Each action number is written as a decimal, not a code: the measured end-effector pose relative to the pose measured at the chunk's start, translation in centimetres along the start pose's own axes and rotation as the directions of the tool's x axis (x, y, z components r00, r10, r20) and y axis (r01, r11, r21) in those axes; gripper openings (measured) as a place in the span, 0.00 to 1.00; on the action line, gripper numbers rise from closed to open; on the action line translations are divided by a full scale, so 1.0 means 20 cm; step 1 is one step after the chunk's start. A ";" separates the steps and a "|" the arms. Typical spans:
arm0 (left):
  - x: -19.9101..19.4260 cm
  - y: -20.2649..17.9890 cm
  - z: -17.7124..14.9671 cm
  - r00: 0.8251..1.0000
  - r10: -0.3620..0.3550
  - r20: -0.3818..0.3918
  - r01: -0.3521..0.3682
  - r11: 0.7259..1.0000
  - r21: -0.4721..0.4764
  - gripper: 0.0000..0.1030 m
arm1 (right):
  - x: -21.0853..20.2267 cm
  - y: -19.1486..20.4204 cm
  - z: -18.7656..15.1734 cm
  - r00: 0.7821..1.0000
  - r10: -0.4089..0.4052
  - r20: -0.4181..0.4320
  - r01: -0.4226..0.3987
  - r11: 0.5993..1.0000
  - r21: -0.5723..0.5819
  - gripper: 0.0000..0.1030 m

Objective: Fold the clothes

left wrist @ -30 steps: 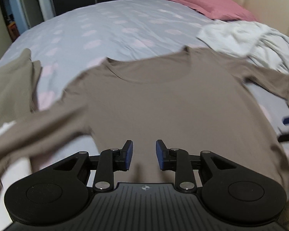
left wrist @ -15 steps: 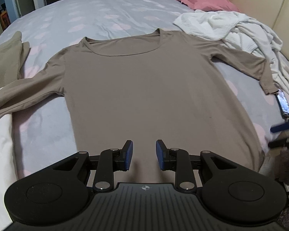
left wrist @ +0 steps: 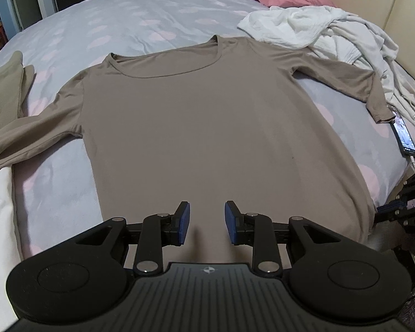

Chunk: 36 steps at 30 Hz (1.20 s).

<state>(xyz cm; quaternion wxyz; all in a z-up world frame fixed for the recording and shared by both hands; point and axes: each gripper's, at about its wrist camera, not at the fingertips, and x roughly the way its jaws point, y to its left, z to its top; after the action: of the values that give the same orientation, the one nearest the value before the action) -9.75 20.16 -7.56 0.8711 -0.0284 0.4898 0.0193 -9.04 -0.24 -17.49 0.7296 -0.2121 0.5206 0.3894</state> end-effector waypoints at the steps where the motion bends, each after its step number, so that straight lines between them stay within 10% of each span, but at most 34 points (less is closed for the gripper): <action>1: 0.00 0.00 0.00 1.000 0.002 -0.002 -0.002 1.000 -0.001 0.25 | 0.00 0.00 0.00 1.000 -0.003 -0.005 0.003 1.000 -0.006 0.03; 20: 0.04 0.00 -0.03 0.998 0.019 -0.060 -0.018 0.999 0.028 0.32 | -0.09 -0.05 -0.06 0.990 -0.042 -0.134 0.060 0.989 0.135 0.01; 36: -0.16 0.29 -0.32 0.987 0.113 -0.115 -0.130 0.981 -0.143 0.36 | -0.07 0.22 0.26 0.999 0.039 0.001 -0.039 0.996 -0.077 0.33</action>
<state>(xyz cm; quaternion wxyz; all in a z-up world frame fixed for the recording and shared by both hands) -17.20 25.40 -8.33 0.8363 -0.0650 0.5336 0.1078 -9.63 5.67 -13.79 0.7139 -0.2292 0.5083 0.4235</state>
